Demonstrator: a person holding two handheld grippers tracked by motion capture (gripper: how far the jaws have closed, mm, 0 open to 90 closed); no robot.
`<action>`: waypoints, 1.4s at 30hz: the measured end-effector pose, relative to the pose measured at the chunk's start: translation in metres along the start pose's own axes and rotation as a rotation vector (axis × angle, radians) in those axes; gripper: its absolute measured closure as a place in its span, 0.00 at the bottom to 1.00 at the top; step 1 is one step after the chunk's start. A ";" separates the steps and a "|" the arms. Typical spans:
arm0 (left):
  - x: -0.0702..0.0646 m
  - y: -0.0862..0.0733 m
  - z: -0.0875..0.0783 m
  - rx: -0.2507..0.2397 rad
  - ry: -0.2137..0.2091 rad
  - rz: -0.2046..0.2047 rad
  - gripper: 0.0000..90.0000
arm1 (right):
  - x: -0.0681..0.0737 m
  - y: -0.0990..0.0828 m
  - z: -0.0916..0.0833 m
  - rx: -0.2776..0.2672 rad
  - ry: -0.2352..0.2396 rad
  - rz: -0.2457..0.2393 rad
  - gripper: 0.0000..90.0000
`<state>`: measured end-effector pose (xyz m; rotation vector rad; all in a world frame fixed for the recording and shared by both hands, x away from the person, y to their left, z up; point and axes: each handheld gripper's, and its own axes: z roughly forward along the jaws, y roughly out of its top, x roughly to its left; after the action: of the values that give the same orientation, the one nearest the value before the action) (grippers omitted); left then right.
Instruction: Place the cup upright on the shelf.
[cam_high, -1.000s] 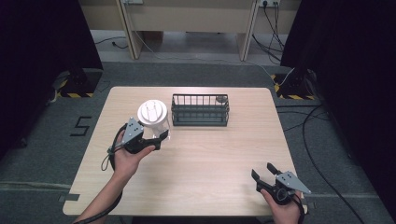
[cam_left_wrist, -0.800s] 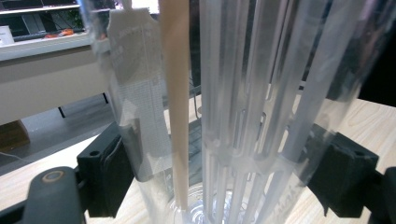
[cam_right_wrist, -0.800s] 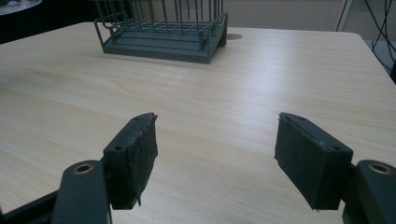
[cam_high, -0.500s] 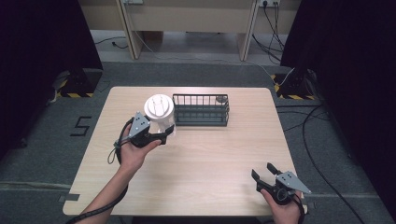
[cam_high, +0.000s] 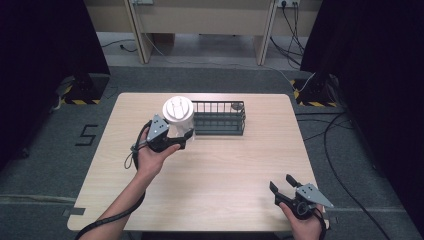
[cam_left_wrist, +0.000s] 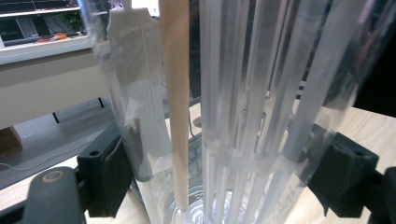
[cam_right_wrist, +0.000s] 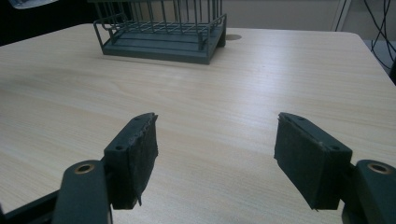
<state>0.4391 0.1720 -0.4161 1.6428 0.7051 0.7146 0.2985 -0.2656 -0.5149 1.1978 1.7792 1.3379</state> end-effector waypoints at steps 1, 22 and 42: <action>0.000 0.001 0.002 0.000 0.001 0.000 0.20 | 0.000 0.000 0.000 -0.001 0.000 0.000 0.34; 0.008 0.024 0.031 -0.007 0.008 0.001 0.20 | 0.000 0.000 0.000 -0.003 0.001 0.013 0.34; 0.014 0.042 0.059 -0.003 0.013 0.018 0.20 | 0.001 -0.001 -0.001 -0.009 -0.001 0.004 0.34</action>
<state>0.4964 0.1390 -0.3835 1.6451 0.6994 0.7394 0.2972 -0.2656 -0.5150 1.1975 1.7694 1.3464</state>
